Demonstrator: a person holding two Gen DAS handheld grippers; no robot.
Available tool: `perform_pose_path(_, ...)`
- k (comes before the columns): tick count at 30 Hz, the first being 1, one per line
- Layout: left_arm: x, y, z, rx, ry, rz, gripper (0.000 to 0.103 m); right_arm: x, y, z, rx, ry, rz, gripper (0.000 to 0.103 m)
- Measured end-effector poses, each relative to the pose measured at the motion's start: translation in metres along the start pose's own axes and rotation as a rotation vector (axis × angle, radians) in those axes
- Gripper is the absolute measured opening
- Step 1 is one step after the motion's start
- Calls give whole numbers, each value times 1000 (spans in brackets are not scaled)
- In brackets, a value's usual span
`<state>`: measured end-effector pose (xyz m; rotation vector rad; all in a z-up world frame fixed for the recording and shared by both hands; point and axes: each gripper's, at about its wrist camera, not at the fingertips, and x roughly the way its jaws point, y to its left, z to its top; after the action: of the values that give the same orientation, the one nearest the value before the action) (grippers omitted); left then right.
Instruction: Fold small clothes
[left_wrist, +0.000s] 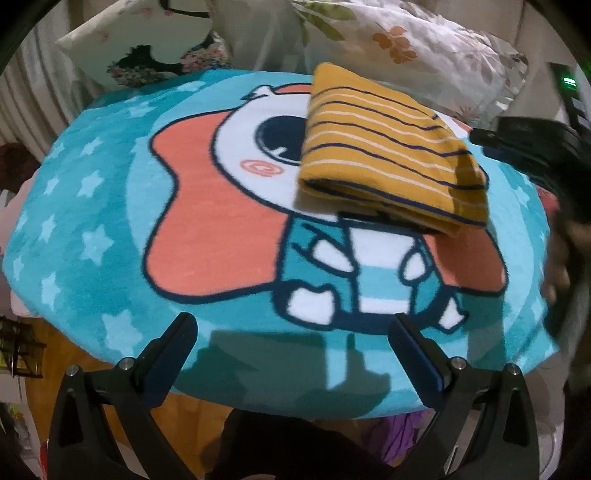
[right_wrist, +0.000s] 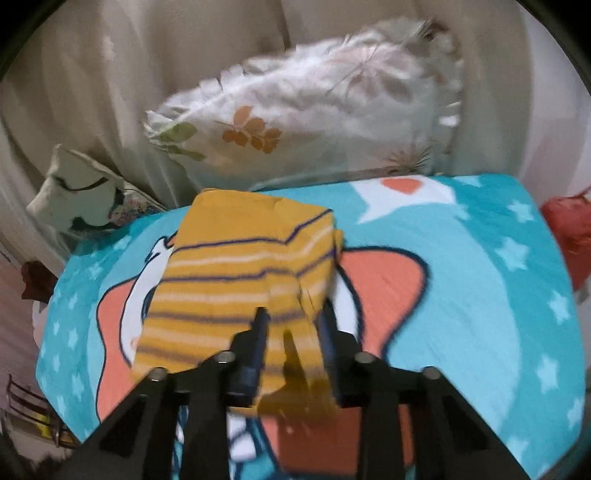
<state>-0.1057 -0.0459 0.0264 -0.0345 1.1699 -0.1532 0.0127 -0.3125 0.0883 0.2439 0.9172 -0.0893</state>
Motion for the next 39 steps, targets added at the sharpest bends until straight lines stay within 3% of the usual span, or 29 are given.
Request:
perform_pose_path(4, -2, 15, -1, -33, -2, 35, 103, 60, -9, 15, 30, 122, -1, 26)
perform_pose_path(5, -2, 18, -1, -40, -1, 41, 103, 73, -14, 15, 37, 150, -13, 28)
perform_pose_path(6, -3, 21, -1, -47, 0, 49, 103, 80, -18, 17, 42, 162, -18, 38)
perform_pose_path(8, -4, 27, -2, -58, -2, 63, 103, 75, -18, 27, 41, 161, -49, 40)
perform_pose_path(11, -4, 35, -1, -78, -4, 69, 103, 47, 1, 47, -18, 27, -99, 40)
perform_pose_path(13, -5, 37, 0, -90, -10, 69, 103, 47, 15, 59, -61, 6, -84, 40)
perform_pose_path(16, -6, 39, 1, -91, -17, 75, 103, 80, 28, 69, -81, 86, -53, 40)
perform_pose_path(19, -11, 43, 1, -98, -38, 87, 103, 125, 25, 65, -89, 197, -98, 41)
perform_pose_path(25, -17, 51, 7, -122, -70, 100, 103, 94, 20, 71, -67, 127, -95, 48)
perform_pose_path(31, -3, 37, 15, -100, -32, 35, 103, 27, 11, 21, -103, 45, -87, 60)
perform_pose_path(39, 8, -21, 24, 27, -26, -78, 103, -24, -17, -90, -105, 70, -212, 61)
